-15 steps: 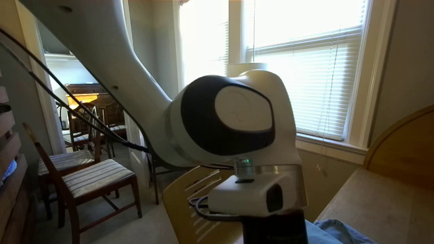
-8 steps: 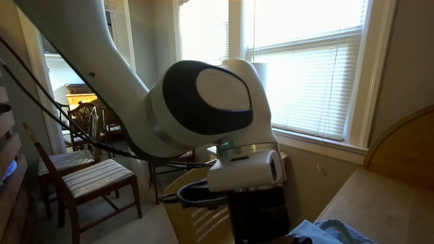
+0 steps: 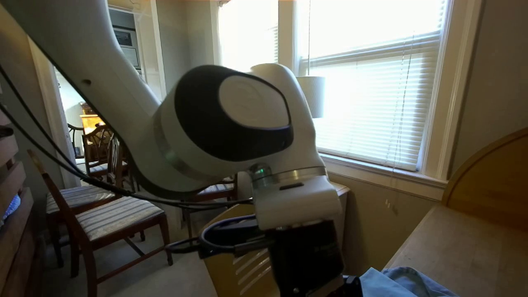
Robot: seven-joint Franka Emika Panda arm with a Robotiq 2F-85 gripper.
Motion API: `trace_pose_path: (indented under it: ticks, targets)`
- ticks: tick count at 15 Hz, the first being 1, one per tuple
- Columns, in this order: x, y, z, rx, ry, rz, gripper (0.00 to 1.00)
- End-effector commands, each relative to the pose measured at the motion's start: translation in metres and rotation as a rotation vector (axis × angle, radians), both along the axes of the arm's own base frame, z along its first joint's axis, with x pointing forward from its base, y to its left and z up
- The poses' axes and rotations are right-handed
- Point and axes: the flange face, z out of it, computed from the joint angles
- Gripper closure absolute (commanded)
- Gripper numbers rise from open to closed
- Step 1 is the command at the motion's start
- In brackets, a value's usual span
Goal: Pick up the remote and put it in the open drawer
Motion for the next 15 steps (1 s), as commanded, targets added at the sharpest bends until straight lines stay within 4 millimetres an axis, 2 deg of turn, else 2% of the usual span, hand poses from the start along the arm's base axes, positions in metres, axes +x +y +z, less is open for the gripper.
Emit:
trace_pose_path:
  ticks: [1, 5, 8, 12, 15]
  targets:
    - [-0.006, 0.006, 0.003, -0.012, 0.008, 0.184, 0.71]
    - [-0.018, 0.029, -0.001, -0.010, -0.010, 0.397, 0.71]
    - [-0.026, 0.070, 0.001, 0.014, -0.046, 0.554, 0.71]
    - [-0.047, 0.125, 0.007, 0.082, -0.077, 0.763, 0.71]
    - [-0.065, 0.149, 0.003, 0.154, -0.073, 0.903, 0.71]
